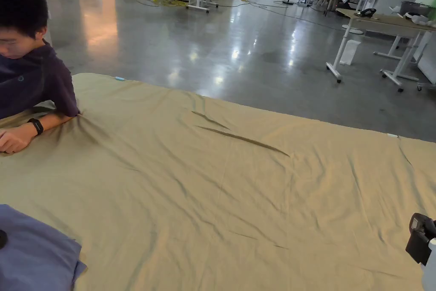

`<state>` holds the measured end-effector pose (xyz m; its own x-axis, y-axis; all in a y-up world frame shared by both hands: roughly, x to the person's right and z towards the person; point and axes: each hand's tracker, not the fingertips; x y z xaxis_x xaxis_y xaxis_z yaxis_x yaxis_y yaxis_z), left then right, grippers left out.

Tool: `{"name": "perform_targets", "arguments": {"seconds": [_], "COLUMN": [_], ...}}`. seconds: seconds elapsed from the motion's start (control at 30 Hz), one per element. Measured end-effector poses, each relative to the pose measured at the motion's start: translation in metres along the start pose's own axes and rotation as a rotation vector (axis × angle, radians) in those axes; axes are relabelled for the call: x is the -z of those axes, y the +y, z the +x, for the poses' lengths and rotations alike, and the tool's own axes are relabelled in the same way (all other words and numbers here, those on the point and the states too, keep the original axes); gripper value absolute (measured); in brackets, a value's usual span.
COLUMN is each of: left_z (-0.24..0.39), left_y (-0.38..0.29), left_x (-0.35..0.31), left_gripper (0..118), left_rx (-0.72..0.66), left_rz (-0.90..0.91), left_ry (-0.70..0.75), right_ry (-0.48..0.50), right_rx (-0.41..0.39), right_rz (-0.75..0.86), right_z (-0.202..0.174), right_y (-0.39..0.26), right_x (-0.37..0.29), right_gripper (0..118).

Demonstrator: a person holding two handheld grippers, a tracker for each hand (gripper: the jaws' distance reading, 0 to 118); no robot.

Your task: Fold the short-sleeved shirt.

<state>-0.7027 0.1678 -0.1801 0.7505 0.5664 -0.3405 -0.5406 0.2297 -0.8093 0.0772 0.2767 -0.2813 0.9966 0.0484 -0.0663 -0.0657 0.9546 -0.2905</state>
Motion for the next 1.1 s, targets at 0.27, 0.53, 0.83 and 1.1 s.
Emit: {"name": "perform_targets", "arguments": {"seconds": [0.27, 0.53, 0.83, 1.1], "left_z": [0.01, 0.047, 0.142, 0.246], "left_y": [0.007, 0.007, -0.036, -0.111], "left_x": [0.021, -0.017, -0.014, 0.045], "left_gripper": [42, 66, 67, 58], "left_rx": [0.025, 0.123, 0.317, 0.446], "left_rz": [-0.03, 0.172, 0.51, 0.701], "left_ry": [0.336, 0.585, 0.52, 0.325], "right_ry": [0.03, 0.038, 0.052, 0.061], "right_rx": [0.013, 0.022, 0.009, 0.011], "right_rz": [-0.022, -0.022, -0.009, 0.003], "right_z": [-0.009, -0.002, 0.0, 0.0], "right_y": [-0.01, -0.014, -0.015, -0.013], "right_x": [0.002, -0.001, -0.008, -0.011], "right_gripper": [0, 0, 0, 0]}}
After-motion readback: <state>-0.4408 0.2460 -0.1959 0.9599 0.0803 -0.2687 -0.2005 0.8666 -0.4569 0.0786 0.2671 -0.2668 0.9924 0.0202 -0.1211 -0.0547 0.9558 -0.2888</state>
